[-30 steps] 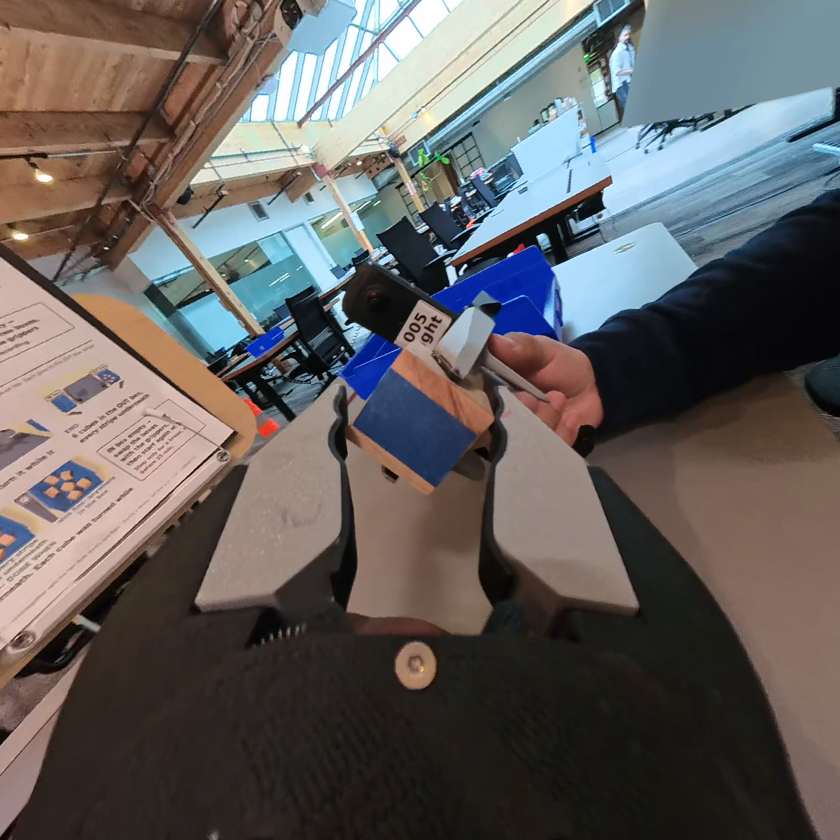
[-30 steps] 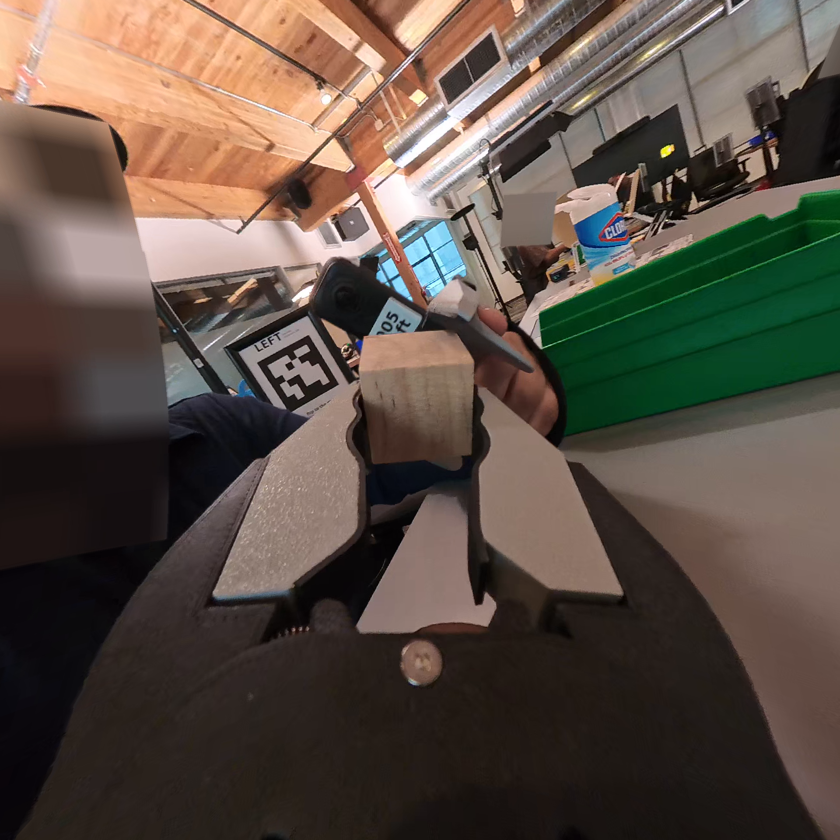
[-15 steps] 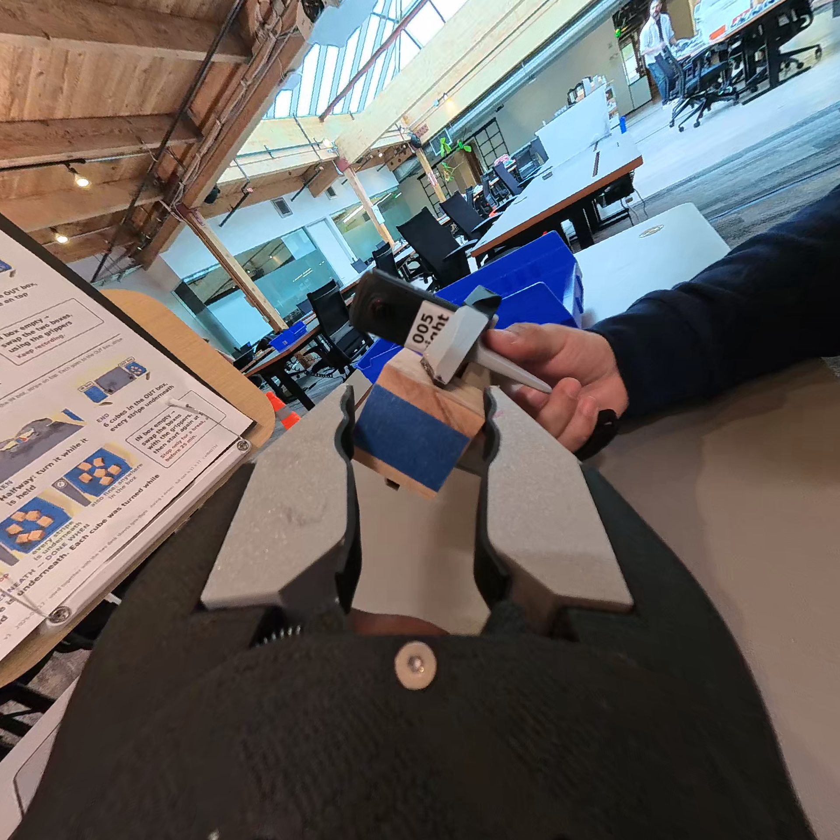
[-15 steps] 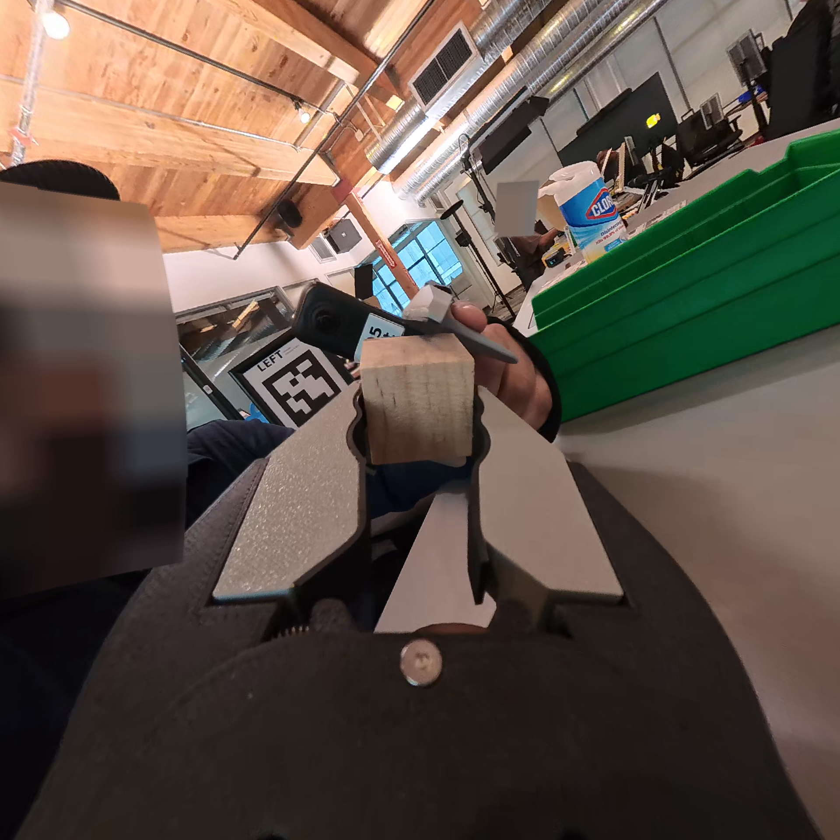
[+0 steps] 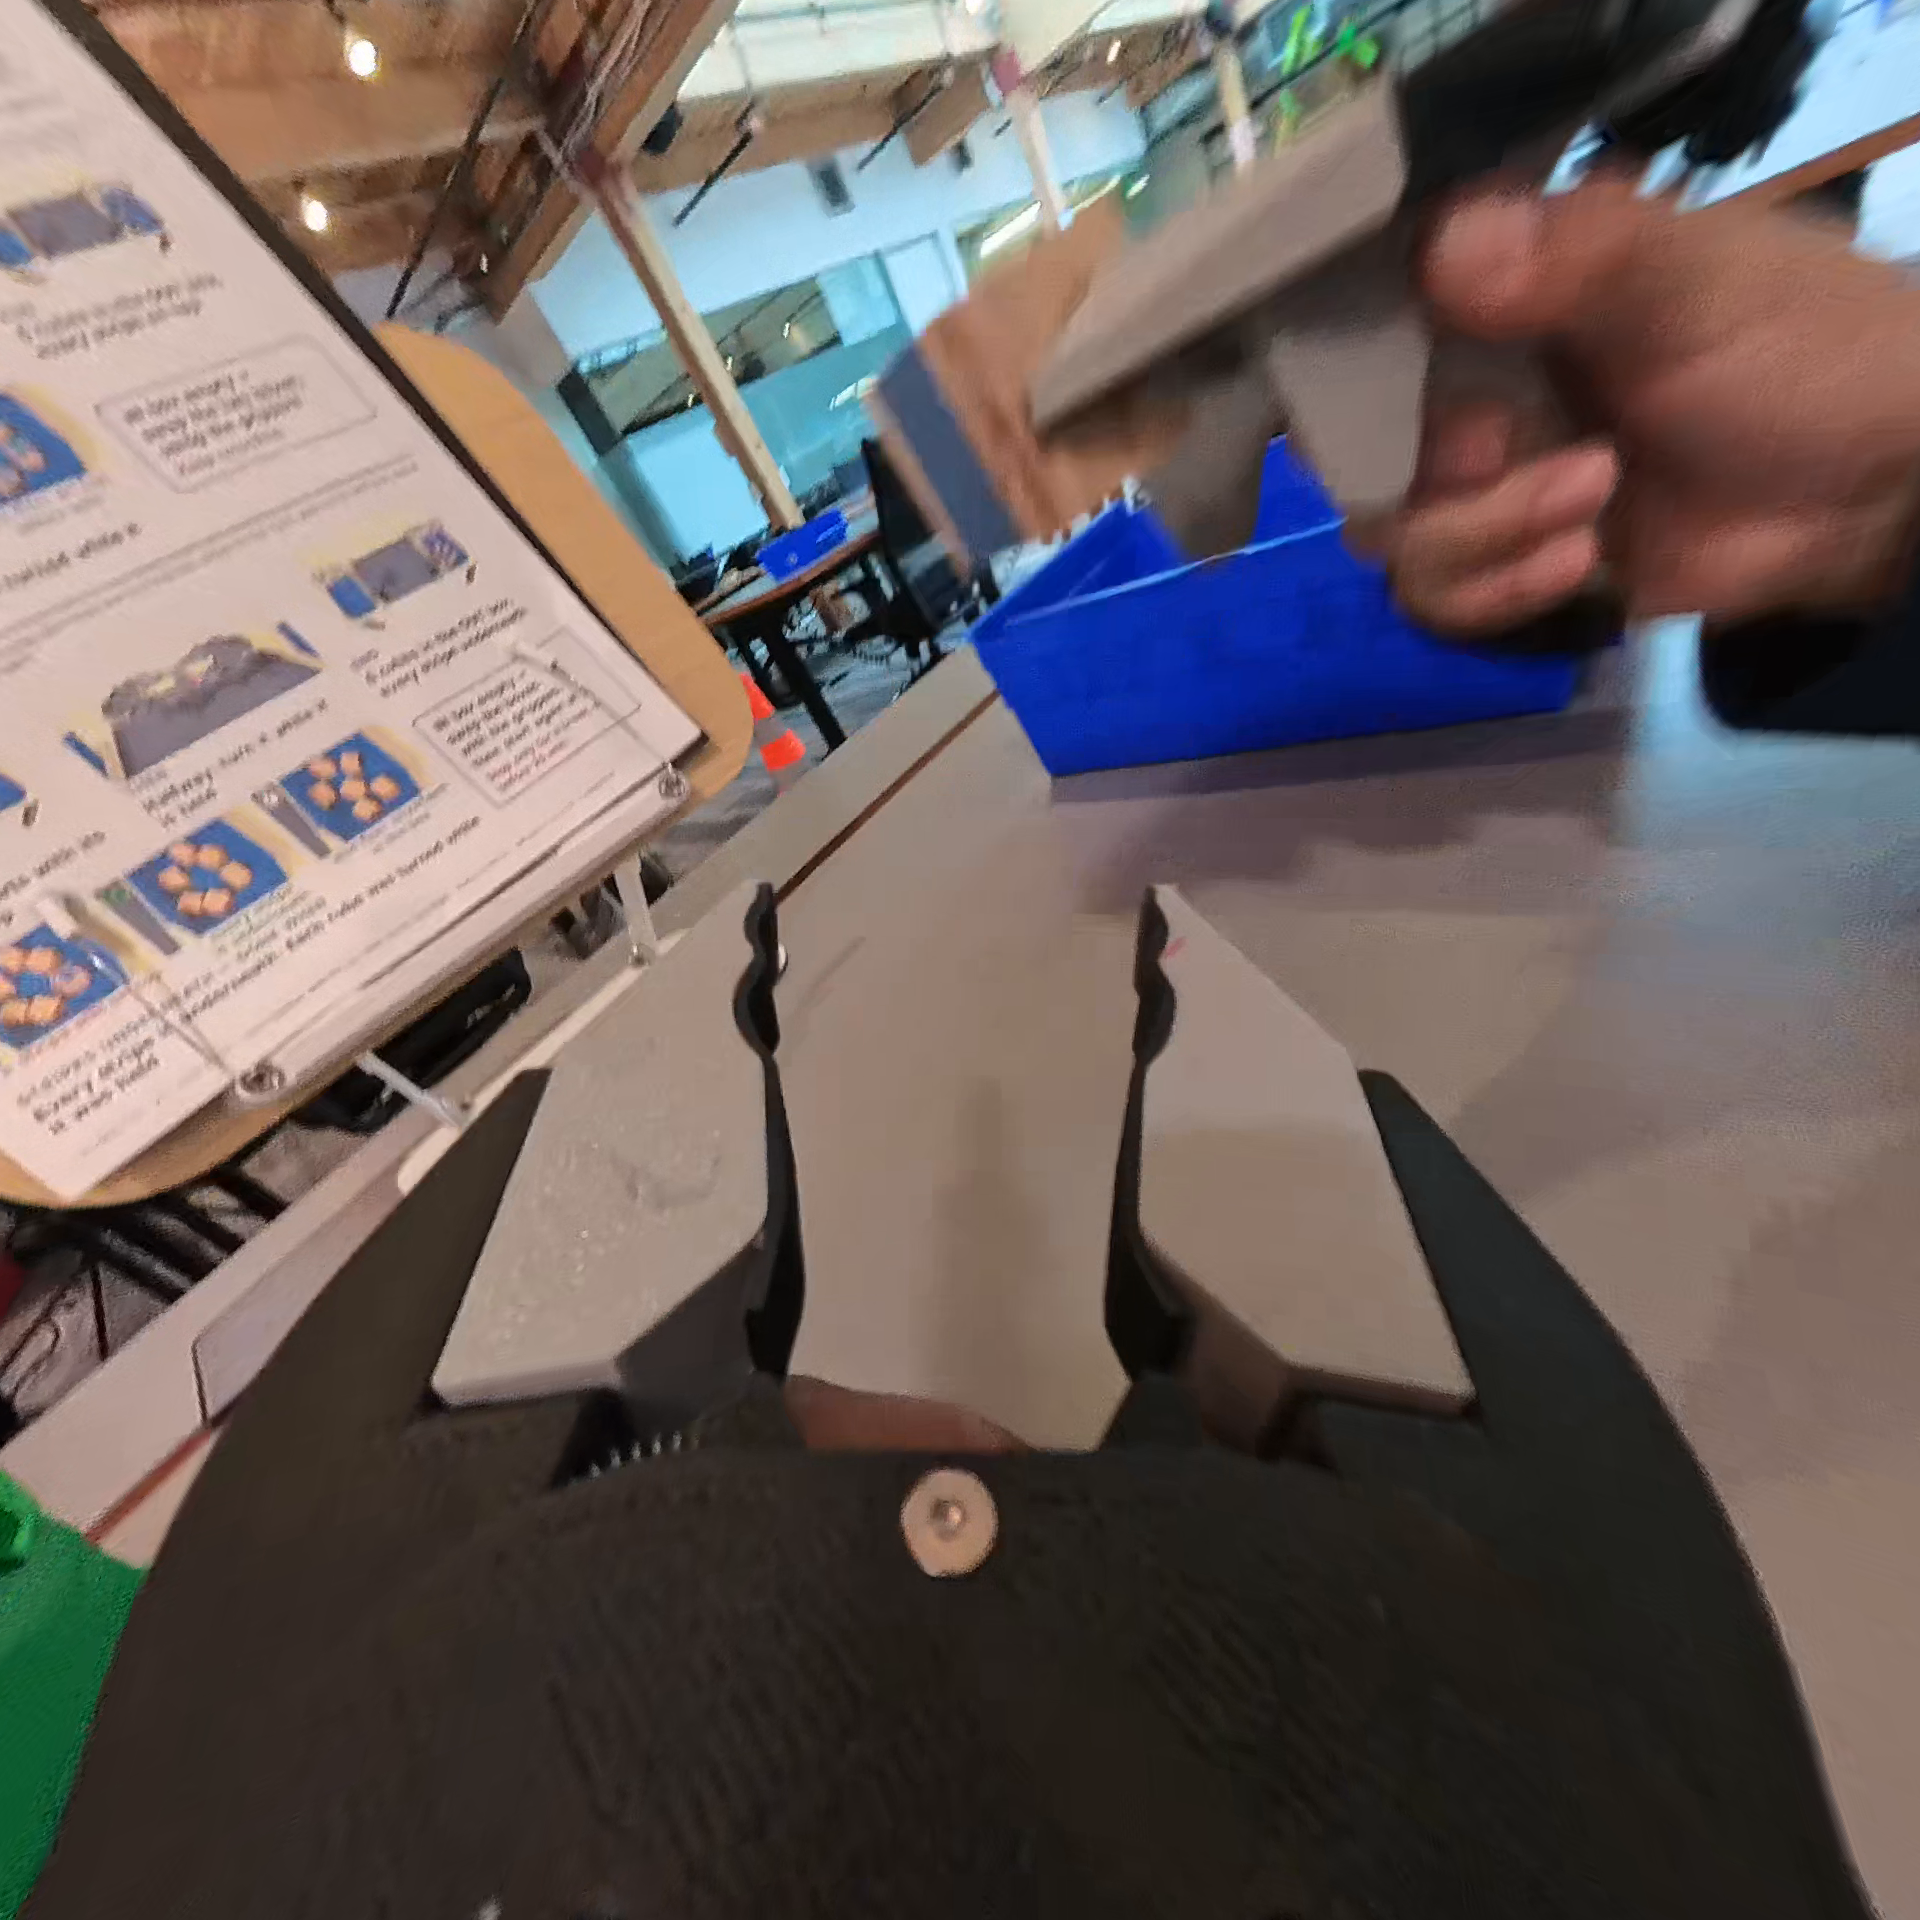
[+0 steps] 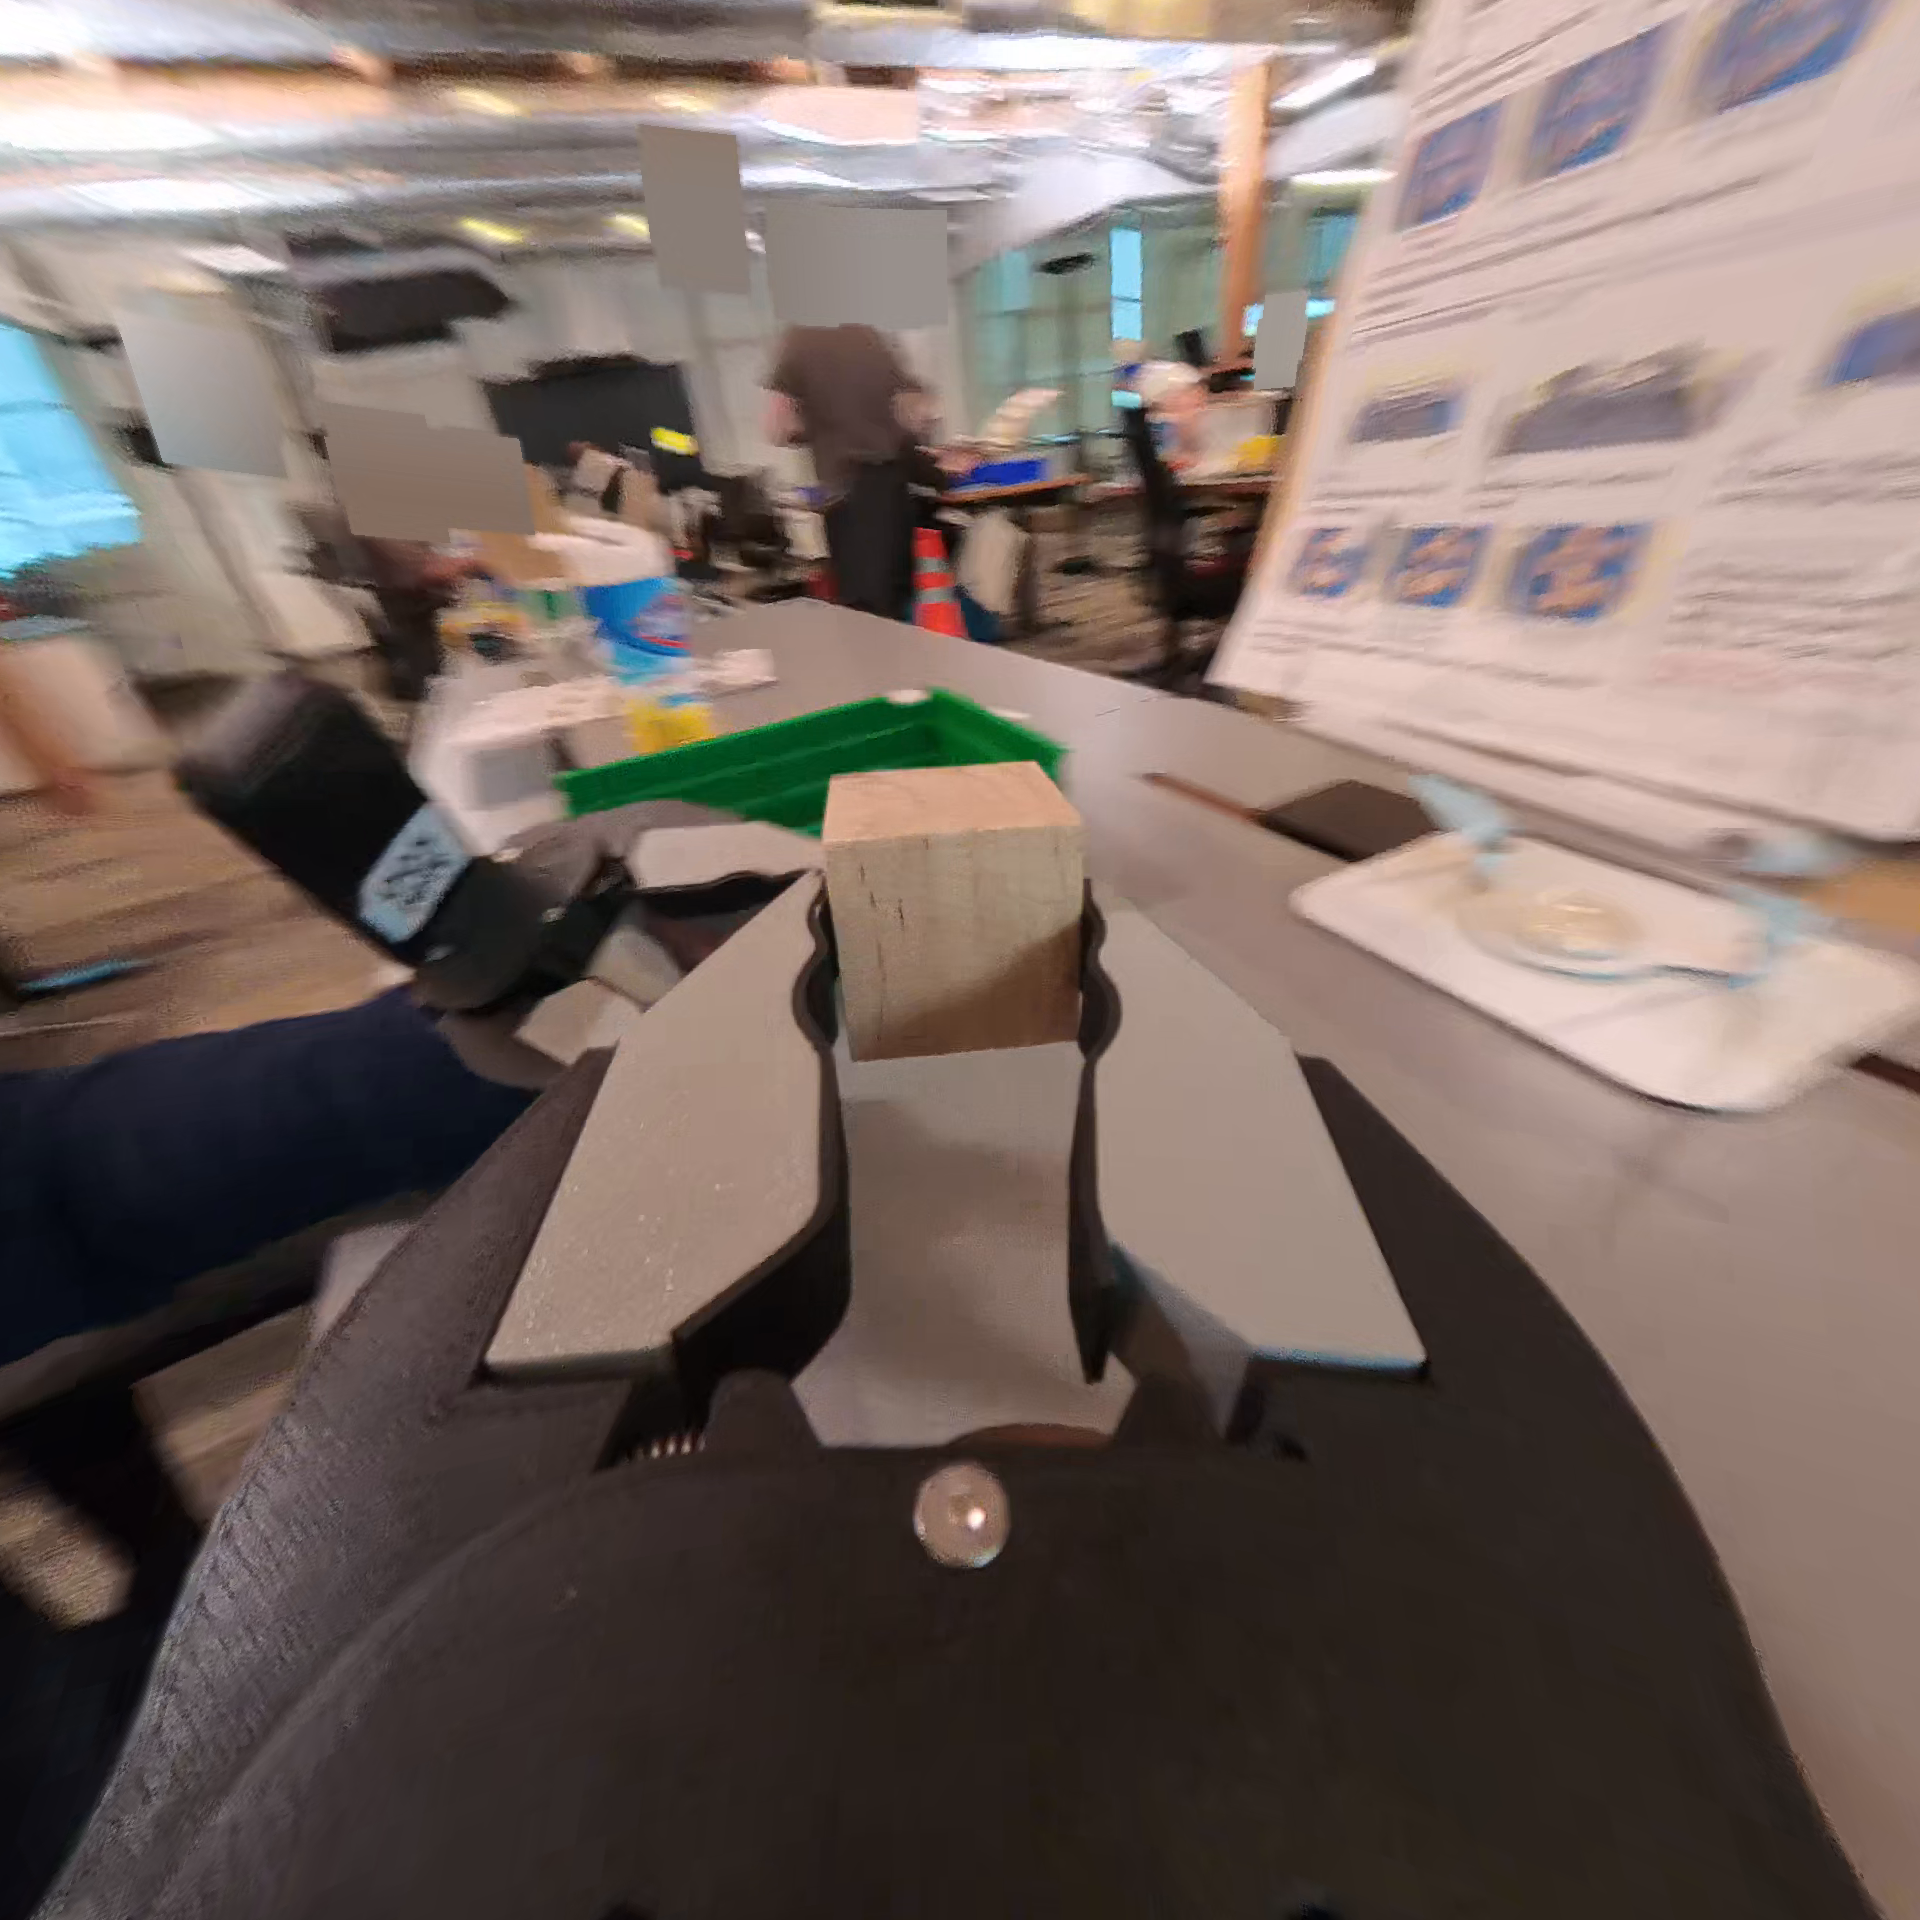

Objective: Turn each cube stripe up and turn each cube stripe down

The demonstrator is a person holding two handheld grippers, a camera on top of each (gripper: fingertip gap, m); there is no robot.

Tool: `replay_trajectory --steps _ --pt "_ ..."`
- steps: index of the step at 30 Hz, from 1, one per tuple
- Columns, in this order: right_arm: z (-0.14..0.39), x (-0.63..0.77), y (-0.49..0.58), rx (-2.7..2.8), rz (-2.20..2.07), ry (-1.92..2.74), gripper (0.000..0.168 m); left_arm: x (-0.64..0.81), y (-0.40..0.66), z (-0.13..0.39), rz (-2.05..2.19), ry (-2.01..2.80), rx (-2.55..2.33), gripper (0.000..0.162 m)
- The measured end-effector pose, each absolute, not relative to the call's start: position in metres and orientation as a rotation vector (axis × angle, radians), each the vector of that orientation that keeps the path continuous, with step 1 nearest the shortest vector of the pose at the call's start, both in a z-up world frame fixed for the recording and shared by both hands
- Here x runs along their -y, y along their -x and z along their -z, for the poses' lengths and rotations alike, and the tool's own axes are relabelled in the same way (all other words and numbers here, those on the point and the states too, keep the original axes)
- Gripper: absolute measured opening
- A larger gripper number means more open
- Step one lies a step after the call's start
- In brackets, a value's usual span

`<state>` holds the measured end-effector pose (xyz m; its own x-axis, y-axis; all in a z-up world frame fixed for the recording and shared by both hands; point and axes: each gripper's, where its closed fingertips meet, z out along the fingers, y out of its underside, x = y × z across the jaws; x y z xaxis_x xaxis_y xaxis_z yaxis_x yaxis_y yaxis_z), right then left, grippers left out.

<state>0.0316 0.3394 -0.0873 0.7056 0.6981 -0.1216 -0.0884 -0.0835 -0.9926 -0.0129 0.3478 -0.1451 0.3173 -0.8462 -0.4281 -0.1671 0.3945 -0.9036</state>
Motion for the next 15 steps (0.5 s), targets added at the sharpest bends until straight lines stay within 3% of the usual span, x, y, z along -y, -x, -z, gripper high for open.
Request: replay_trajectory --steps 4,7,15 --pt "0.058 -0.345 -0.138 0.353 -0.226 1.711 0.042 -0.363 0.010 0.169 0.496 1.236 -1.219 0.063" --pt "0.066 -0.356 -0.247 0.186 0.110 1.943 0.043 -0.368 0.007 0.184 0.443 1.285 -1.256 0.063" --pt "0.244 -0.390 -0.416 -0.138 0.383 2.632 0.044 -0.367 0.002 0.199 0.390 1.307 -1.304 0.061"
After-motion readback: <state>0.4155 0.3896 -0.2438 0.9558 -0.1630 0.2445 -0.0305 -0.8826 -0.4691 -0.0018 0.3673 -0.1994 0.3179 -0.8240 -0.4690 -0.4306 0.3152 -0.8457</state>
